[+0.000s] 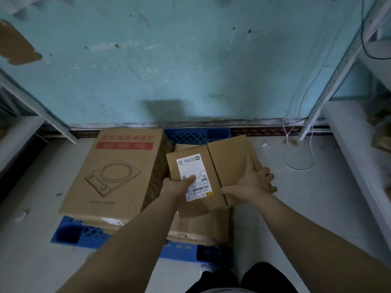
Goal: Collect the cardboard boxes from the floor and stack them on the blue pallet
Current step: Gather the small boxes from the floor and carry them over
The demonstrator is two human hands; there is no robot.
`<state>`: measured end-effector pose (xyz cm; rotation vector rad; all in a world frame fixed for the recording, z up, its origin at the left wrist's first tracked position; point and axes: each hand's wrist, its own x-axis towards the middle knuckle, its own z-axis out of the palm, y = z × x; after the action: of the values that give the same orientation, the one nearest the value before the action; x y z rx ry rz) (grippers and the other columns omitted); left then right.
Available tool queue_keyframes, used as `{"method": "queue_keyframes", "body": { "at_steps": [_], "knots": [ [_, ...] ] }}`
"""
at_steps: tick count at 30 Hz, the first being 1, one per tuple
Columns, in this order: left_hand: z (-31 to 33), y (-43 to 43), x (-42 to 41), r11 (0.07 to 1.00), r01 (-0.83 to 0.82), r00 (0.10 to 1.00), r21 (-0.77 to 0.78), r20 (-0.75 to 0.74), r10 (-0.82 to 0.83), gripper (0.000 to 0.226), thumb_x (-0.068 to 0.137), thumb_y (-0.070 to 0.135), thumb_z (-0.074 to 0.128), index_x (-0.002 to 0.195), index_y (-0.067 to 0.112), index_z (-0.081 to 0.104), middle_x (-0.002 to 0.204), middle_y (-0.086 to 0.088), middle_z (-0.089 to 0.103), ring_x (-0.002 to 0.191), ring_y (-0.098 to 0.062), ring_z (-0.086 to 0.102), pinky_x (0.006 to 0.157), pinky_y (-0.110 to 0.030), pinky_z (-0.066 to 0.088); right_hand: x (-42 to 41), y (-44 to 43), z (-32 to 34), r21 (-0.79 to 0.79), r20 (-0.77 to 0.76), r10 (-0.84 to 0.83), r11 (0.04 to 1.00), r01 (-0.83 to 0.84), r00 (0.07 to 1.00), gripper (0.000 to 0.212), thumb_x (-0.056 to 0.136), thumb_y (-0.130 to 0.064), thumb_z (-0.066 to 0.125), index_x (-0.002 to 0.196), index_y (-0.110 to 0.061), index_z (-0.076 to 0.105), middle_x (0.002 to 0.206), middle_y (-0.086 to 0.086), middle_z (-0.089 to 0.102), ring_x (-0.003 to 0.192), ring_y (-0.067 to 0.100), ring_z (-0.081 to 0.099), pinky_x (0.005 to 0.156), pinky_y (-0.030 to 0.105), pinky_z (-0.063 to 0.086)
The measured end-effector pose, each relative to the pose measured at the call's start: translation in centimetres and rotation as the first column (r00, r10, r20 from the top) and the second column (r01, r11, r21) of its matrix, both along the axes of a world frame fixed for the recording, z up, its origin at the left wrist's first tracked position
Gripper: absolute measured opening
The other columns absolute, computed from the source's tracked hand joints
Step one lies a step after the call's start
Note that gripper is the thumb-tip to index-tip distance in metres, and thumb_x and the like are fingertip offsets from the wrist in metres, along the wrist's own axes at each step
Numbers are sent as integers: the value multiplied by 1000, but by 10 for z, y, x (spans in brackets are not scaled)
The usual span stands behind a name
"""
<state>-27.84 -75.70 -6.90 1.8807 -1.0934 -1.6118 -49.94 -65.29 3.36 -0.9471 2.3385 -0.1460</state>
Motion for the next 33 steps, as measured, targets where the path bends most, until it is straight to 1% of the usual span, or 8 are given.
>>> {"method": "queue_keyframes", "body": {
  "at_steps": [6, 13, 18, 21, 23, 26, 29, 33],
  "knots": [
    [-65, -83, -10, 997, -2, 996, 72, 91, -4, 124, 14, 71, 88, 120, 14, 59, 102, -6, 73, 86, -30, 73, 75, -48, 59, -24, -73, -27, 45, 61, -3, 999, 0, 998, 147, 34, -72, 79, 144, -39, -12, 137, 20, 23, 127, 39, 27, 100, 59, 31],
    [-52, -135, -37, 964, -174, 979, 203, 144, 146, 111, 24, 70, 88, 117, 18, 58, 104, -4, 74, 90, -27, 72, 81, -48, 58, -45, -173, -74, 147, 142, 82, 984, -103, 986, 142, 43, -68, 80, 146, -37, -14, 145, 24, 13, 134, 43, 20, 103, 63, 29],
    [-38, -182, -79, 946, -154, 969, 284, 230, 89, 59, 83, 32, 75, 131, 11, 47, 117, -9, 66, 89, -21, 63, 55, -29, 47, -59, -237, -122, 233, 104, 93, 966, -115, 990, 141, 43, -70, 79, 148, -35, -8, 142, 23, 18, 130, 39, 25, 103, 59, 33],
    [-72, -209, -76, 961, -137, 924, 239, 381, 37, 63, 89, 24, 67, 143, 10, 38, 128, -12, 61, 109, -29, 62, 81, -42, 56, -53, -257, -158, 234, 179, 58, 967, -100, 982, 129, 54, -68, 77, 150, -28, 0, 143, 19, 20, 129, 36, 29, 102, 54, 35],
    [-85, -213, -76, 970, -64, 822, 233, 563, -81, 69, 92, 17, 56, 153, 16, 24, 139, -14, 51, 123, -35, 53, 99, -42, 47, -46, -259, -177, 251, 229, 114, 952, -172, 967, 114, 69, -69, 67, 152, -22, 4, 150, 19, 18, 135, 37, 26, 105, 55, 32],
    [-93, -208, -81, 956, -19, 786, 293, 595, -167, 79, 90, 18, 55, 155, 18, 11, 149, -12, 39, 131, -34, 44, 104, -41, 42, -41, -256, -192, 303, 289, 236, 897, -322, 928, 94, 87, -60, 54, 153, -16, 5, 158, 19, 7, 145, 34, 13, 114, 45, 22],
    [-97, -200, -78, 964, -73, 761, 256, 639, -112, 71, 86, 17, 47, 152, 16, 21, 153, -12, 30, 134, -37, 38, 108, -51, 38, -42, -250, -200, 328, 279, 266, 877, -352, 923, 84, 86, -48, 55, 152, -17, 12, 157, 20, 0, 146, 34, 8, 115, 40, 22],
    [-82, -197, -79, 965, -95, 781, 246, 619, -82, 52, 89, 14, 46, 141, 17, 39, 135, -10, 50, 116, -34, 54, 87, -39, 51, -49, -249, -188, 303, 266, 288, 881, -363, 920, 72, 80, -36, 54, 143, -13, 30, 150, 15, 19, 137, 34, 26, 108, 43, 37]
  ]
}}
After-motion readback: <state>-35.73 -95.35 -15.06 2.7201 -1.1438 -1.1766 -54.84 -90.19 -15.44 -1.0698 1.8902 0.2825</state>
